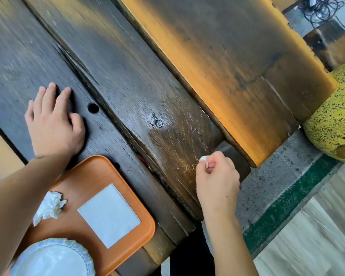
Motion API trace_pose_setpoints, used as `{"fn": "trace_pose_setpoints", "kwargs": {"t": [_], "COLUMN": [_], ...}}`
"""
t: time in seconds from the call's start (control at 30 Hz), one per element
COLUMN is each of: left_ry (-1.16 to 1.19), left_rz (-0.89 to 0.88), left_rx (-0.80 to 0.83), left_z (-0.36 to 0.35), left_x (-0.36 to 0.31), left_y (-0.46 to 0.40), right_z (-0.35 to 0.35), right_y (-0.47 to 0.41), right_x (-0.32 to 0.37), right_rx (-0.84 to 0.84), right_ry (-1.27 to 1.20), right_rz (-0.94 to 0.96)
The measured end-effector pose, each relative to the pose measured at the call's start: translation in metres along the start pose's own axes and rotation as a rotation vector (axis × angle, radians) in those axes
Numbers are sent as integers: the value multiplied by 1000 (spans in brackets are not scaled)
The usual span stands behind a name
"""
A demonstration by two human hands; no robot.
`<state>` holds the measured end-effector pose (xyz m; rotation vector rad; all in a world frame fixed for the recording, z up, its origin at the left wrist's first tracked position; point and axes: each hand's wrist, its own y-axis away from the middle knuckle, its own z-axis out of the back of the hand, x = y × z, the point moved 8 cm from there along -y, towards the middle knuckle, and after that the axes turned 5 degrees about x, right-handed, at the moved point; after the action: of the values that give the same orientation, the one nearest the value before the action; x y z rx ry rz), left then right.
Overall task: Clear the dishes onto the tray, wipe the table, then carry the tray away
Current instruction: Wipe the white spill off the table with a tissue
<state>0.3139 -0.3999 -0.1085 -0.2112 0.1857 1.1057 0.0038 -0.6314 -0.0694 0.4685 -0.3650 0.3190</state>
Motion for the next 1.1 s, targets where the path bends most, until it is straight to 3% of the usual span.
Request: {"fn": "trace_pose_setpoints", "kwargs": {"t": [0.13,0.3,0.4,0.67,0.9,1.1], "left_ry": [6,12,10,12,2,2], "left_rz": [-7,-2,3,6,8,5], "left_rx": [1,0,5,16,15,10], "left_z": [0,2,2,2,3,3], "left_x": [-1,-2,-2,-2,-2,-2], "left_y": [0,1,2,1,0,1], "right_z": [6,34,23,-12,23,6], "right_y": [3,21,28,24,-8,-6], "right_x": [-3,-62,-59,-1,-22,-3], "right_rx": [9,-8,13,-4,-79,-95], "right_ry": [-43,7,26,-43,-103,-18], "right_rz": [36,-101,-118,28,15,160]}}
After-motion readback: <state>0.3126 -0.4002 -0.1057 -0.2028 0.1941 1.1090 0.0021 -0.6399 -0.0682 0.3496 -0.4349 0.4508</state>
